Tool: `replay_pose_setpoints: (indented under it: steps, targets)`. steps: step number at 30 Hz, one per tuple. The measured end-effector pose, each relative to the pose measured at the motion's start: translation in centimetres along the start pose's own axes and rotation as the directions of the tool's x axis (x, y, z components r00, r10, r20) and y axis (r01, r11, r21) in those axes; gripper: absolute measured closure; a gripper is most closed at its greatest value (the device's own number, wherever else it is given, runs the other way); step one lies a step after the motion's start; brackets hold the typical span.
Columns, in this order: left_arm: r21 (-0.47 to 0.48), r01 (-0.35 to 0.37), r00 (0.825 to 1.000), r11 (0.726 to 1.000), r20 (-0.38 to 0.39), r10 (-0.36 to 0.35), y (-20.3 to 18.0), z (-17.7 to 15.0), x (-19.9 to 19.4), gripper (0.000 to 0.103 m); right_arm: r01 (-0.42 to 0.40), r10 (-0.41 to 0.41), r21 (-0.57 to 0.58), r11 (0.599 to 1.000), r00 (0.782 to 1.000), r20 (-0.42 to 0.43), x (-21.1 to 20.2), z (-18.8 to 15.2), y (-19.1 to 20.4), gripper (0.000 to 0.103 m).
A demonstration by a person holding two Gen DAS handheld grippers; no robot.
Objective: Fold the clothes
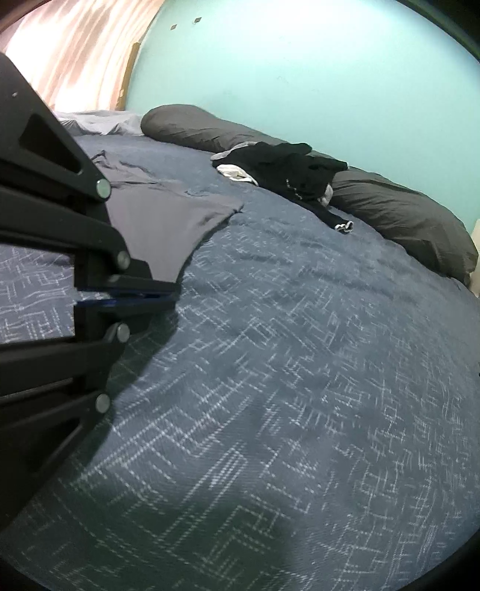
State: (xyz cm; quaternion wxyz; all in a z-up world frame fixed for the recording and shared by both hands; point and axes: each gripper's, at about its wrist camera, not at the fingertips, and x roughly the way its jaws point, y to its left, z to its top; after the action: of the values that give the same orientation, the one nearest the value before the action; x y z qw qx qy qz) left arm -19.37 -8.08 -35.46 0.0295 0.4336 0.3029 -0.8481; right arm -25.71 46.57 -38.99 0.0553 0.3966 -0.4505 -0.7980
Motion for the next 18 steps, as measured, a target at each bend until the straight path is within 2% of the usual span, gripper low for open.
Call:
replay_pose_setpoints:
  steps: [6,9,13,16,17,18]
  targets:
    - [-0.006,0.026,1.000,1.000,-0.013,-0.026,0.3,0.0,-0.1,0.057,-0.023,0.022,0.014,1.000,1.000,0.001,0.3,0.0,-0.1,0.102]
    - [-0.021,0.059,0.998,0.998,-0.034,-0.060,0.4,-0.2,0.1,0.057,-0.030,0.030,0.016,0.999,0.999,-0.011,0.5,-0.1,0.0,0.101]
    - [-0.032,0.068,0.995,0.997,-0.066,-0.070,0.7,-0.7,0.6,0.059,-0.037,0.037,0.019,0.999,0.999,-0.018,0.7,0.0,0.1,0.101]
    - [0.001,0.071,0.995,0.997,-0.074,-0.070,0.2,-1.0,0.7,0.059,-0.036,0.037,0.018,0.999,0.999,-0.022,0.8,-0.1,0.1,0.101]
    - [0.005,0.079,0.994,0.997,-0.079,-0.079,0.0,-1.0,0.7,0.062,-0.035,0.036,0.018,0.999,0.999,-0.023,0.8,-0.1,0.2,0.101]
    - [0.009,0.088,0.993,0.996,-0.084,-0.087,-0.2,-1.1,0.8,0.071,-0.034,0.035,0.017,0.999,0.999,-0.024,0.8,-0.2,0.2,0.101]
